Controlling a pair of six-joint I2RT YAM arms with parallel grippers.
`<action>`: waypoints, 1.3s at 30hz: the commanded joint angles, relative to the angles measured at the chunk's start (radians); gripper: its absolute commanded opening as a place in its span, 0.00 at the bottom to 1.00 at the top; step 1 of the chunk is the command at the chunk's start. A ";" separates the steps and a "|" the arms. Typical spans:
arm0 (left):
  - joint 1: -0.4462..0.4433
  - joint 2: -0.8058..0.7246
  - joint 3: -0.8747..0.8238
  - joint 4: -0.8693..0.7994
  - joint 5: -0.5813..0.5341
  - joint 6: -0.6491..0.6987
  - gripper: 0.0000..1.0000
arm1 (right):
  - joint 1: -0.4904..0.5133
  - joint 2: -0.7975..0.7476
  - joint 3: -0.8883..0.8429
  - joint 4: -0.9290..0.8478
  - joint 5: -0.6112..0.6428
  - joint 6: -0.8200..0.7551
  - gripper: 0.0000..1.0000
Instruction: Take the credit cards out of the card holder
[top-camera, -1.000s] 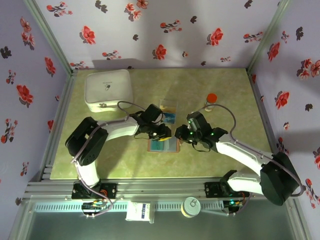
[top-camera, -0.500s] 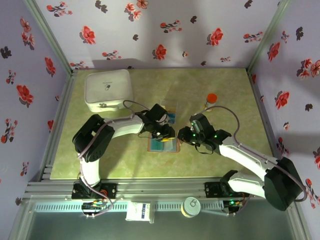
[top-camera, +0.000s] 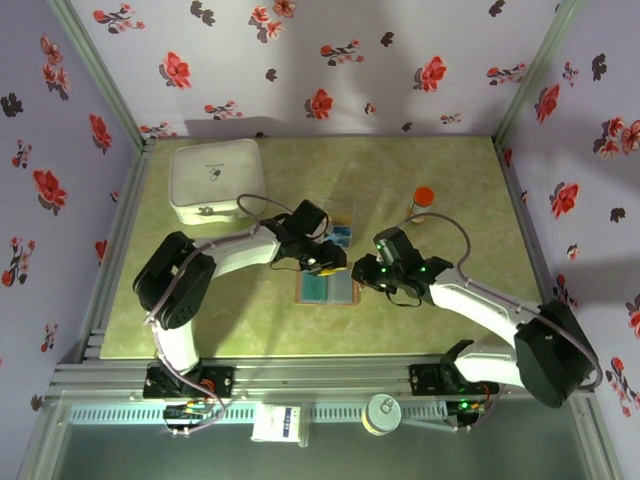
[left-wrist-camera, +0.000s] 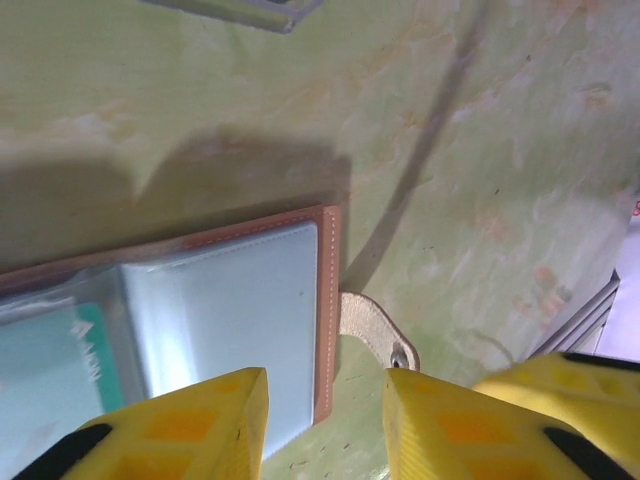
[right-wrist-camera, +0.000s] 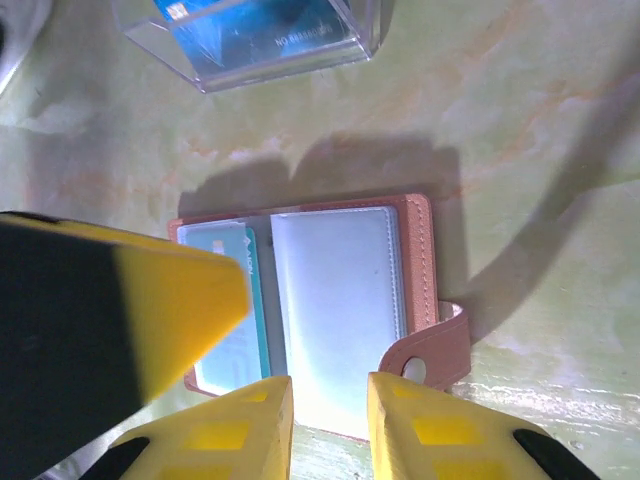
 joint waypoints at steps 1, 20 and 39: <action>0.026 -0.063 -0.061 -0.004 -0.002 0.023 0.35 | 0.006 0.046 0.036 0.052 -0.024 0.025 0.27; 0.148 -0.230 -0.339 0.062 -0.011 0.013 0.24 | 0.139 0.407 0.240 0.133 -0.087 0.049 0.26; 0.148 -0.137 -0.338 0.074 -0.007 0.039 0.06 | 0.145 0.471 0.238 0.139 -0.099 0.061 0.23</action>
